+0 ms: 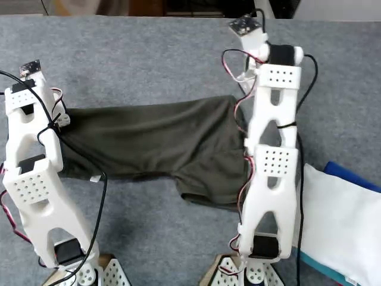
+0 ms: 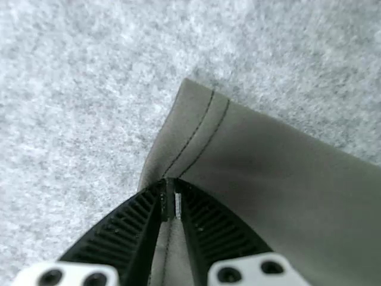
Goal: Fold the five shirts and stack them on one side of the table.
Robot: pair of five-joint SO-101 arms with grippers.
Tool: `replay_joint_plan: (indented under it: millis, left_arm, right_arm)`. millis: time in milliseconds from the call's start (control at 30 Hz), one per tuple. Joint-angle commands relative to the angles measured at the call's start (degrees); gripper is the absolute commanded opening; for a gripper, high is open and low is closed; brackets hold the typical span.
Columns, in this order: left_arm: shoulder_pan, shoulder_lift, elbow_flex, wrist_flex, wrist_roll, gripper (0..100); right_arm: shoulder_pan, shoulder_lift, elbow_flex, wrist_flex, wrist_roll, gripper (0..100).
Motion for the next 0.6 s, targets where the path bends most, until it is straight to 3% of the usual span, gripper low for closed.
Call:
replay_joint_plan:
  millis: [0,200,433,567]
  left_arm:
    - [-1.5,0.3,-0.9,-0.1,0.0,2]
    - [-1.4,0.3,-1.1,-0.1,-0.3,2]
    - [-1.4,0.3,-1.1,-0.1,-0.3,2]
    - [-1.4,0.3,-1.1,-0.2,-0.3,2]
  right_arm:
    - [1.6,-13.3,12.8,1.2,1.0,0.7]
    - [-0.4,-36.0,47.6,0.0,11.6,0.8]
    - [-1.4,-63.9,84.1,-9.3,23.6,0.8]
    - [-7.4,-80.7,106.7,-12.9,29.1,0.9]
